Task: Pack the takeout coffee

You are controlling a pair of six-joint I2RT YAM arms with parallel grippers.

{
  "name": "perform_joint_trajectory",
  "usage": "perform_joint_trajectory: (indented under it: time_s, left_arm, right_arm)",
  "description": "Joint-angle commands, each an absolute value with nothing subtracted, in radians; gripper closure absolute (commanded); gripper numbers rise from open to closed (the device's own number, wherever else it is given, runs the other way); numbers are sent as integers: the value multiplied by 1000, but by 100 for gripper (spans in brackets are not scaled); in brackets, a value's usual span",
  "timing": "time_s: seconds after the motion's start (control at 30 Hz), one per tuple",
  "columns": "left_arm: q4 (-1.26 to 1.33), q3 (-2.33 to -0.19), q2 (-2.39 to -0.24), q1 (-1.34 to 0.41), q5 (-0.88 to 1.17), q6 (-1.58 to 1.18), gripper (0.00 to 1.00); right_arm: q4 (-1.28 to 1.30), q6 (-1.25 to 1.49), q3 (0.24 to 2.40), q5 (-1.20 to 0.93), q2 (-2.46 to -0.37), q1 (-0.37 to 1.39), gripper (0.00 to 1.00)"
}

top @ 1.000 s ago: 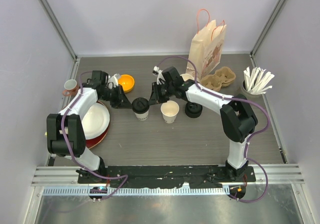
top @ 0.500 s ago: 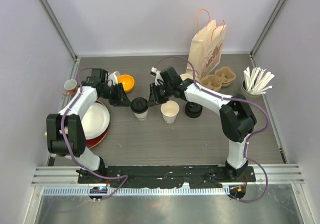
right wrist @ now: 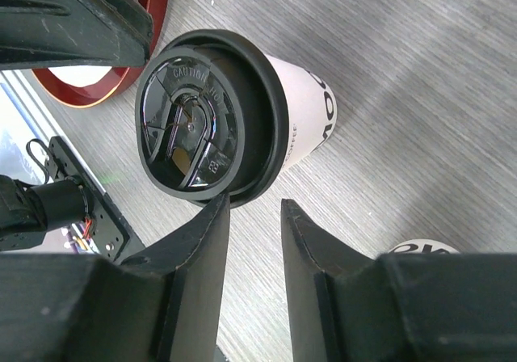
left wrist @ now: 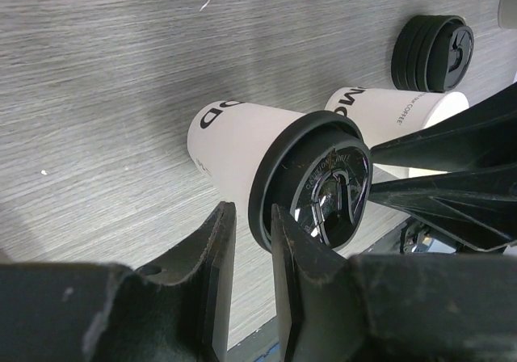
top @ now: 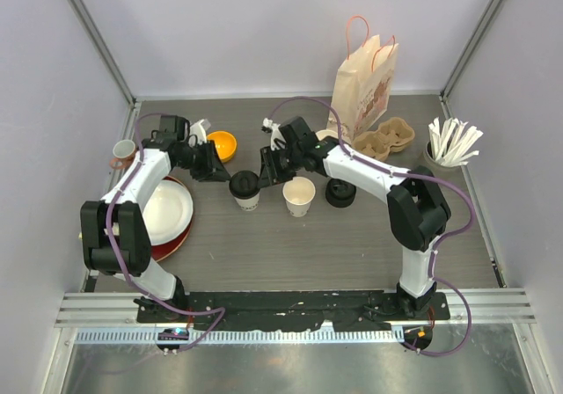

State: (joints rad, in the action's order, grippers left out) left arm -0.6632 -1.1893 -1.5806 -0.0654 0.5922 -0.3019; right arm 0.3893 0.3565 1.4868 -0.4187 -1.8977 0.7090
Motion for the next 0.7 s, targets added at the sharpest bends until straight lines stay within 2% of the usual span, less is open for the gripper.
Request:
perform_joint_trajectory:
  time_s: [0.0, 0.17, 0.27, 0.4, 0.53, 0.67]
  left_arm:
    - [-663, -1232, -1539, -71, 580, -282, 72]
    - [-678, -1258, -1525, -71, 584, -267, 67]
    - [-696, -1281, -1514, -71, 591, -256, 59]
    - [-709, -1310, -1509, -71, 598, -239, 41]
    - [-712, -1331, -1505, -72, 591, -229, 26]
    - [-719, -1348, -1502, -74, 592, -219, 24]
  right_arm:
    - [405, 316, 1546, -400, -1842, 703, 61]
    - [443, 282, 1574, -379, -1810, 701, 57]
    - [511, 226, 1604, -315, -1761, 700, 54]
    - [685, 137, 1647, -122, -1698, 690, 51]
    - [761, 150, 1582, -5, -1628, 611, 56]
    - [756, 189, 1444, 104, -1559, 531, 62]
